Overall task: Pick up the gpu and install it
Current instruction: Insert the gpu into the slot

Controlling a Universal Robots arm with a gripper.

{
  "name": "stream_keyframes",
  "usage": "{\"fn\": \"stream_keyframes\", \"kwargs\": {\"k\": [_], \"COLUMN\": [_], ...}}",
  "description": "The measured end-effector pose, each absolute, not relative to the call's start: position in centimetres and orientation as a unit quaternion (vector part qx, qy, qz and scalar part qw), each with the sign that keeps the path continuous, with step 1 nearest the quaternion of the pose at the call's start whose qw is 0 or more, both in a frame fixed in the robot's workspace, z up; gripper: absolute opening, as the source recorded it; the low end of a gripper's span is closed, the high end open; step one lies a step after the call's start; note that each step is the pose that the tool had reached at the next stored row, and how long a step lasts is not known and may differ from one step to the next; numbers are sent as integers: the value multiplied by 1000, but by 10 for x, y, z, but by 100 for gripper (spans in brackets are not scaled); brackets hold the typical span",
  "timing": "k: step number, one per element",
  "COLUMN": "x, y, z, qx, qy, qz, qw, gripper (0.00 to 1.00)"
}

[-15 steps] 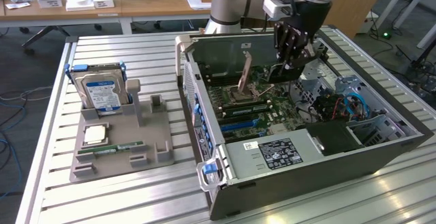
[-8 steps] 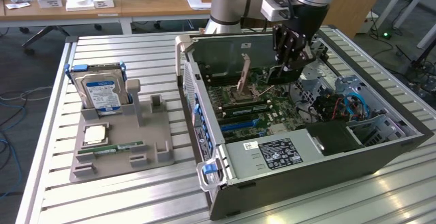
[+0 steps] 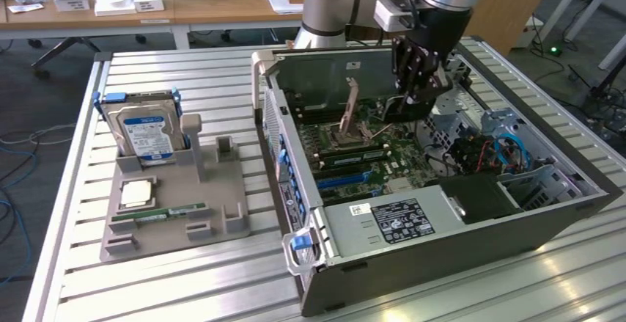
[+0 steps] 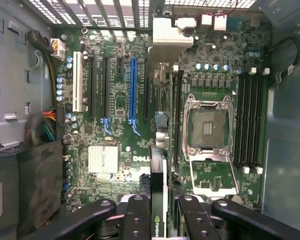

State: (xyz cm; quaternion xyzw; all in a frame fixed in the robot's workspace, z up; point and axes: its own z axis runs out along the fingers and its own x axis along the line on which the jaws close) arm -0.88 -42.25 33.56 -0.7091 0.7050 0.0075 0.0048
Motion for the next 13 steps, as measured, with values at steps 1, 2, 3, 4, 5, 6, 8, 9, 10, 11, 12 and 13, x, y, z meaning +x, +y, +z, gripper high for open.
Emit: {"fn": "stream_keyframes", "kwargs": {"k": [1, 2, 3, 4, 5, 6, 8, 9, 10, 11, 12, 13], "x": [-9, -9, -9, -10, -10, -10, -11, -11, -11, -11, -11, -12], "y": [-423, -424, -424, -425, -425, -426, -428, -429, -430, -431, -432, -433], "z": [335, 335, 335, 334, 334, 334, 334, 334, 333, 333, 333, 333], "qx": [-709, -709, -709, -709, -709, -709, -709, -709, -709, -709, -709, -709], "qy": [705, 705, 706, 706, 706, 705, 706, 706, 706, 706, 706, 706], "qz": [8, 8, 8, 7, 7, 7, 7, 7, 7, 7, 7, 7], "qw": [5, 5, 5, 5, 5, 5, 5, 5, 5, 5, 5, 5], "gripper": [26, 26, 26, 26, 26, 26, 26, 26, 26, 26, 26, 26]}}
